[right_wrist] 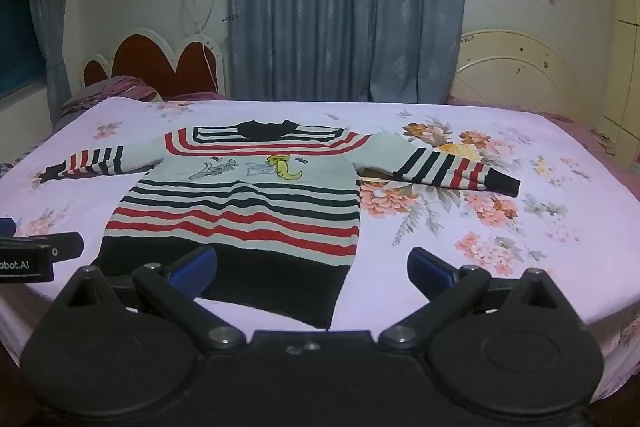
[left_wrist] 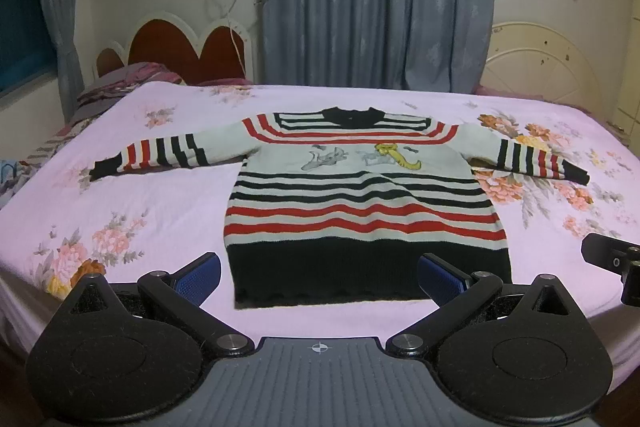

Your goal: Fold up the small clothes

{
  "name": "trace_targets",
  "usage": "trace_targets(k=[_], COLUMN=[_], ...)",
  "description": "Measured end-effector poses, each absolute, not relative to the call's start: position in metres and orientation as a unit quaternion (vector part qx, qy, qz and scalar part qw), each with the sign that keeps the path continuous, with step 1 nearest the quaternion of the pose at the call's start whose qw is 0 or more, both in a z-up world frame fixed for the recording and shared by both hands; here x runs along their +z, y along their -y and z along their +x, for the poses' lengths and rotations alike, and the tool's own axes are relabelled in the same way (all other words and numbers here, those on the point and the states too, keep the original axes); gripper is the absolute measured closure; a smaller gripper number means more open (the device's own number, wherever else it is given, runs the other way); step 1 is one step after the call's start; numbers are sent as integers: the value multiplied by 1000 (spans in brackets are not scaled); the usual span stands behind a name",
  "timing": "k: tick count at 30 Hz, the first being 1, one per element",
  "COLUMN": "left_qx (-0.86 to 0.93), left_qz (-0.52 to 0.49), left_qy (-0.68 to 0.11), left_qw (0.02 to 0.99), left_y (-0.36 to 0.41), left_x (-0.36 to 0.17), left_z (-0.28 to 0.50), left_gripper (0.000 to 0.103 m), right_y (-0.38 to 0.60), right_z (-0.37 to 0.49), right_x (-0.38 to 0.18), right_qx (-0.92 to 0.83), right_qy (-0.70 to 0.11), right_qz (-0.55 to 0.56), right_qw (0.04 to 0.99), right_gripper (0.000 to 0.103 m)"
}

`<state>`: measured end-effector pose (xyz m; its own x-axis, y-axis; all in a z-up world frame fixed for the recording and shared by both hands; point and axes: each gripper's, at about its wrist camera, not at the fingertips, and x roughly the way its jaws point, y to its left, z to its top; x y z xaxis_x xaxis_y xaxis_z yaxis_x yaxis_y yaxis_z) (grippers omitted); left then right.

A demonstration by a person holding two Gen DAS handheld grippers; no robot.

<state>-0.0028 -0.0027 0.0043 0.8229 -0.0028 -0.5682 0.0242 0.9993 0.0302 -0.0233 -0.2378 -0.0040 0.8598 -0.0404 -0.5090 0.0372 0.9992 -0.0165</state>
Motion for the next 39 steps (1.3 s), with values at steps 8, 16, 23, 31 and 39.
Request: trace_targets(k=[8, 16, 23, 31, 39], left_qx=[-8, -9, -9, -9, -8], left_qz=[20, 21, 20, 26, 20], left_qy=[-300, -300, -301, -294, -296], left_qw=[954, 954, 953, 955, 955], left_y=[5, 5, 4, 2, -2], left_x=[3, 2, 1, 2, 0], left_z=[-2, -2, -3, -7, -8], left_gripper=[0, 0, 0, 0, 0], right_y=[236, 237, 236, 233, 232], right_z=[-21, -20, -20, -19, -19], right_x=[-4, -4, -3, -1, 1], right_qx=[-22, -22, -23, -22, -23], right_qy=[-265, -265, -265, -264, -263], right_qz=[-1, -1, -1, -1, -2], right_qw=[964, 964, 964, 964, 965], right_gripper=[2, 1, 1, 1, 1])
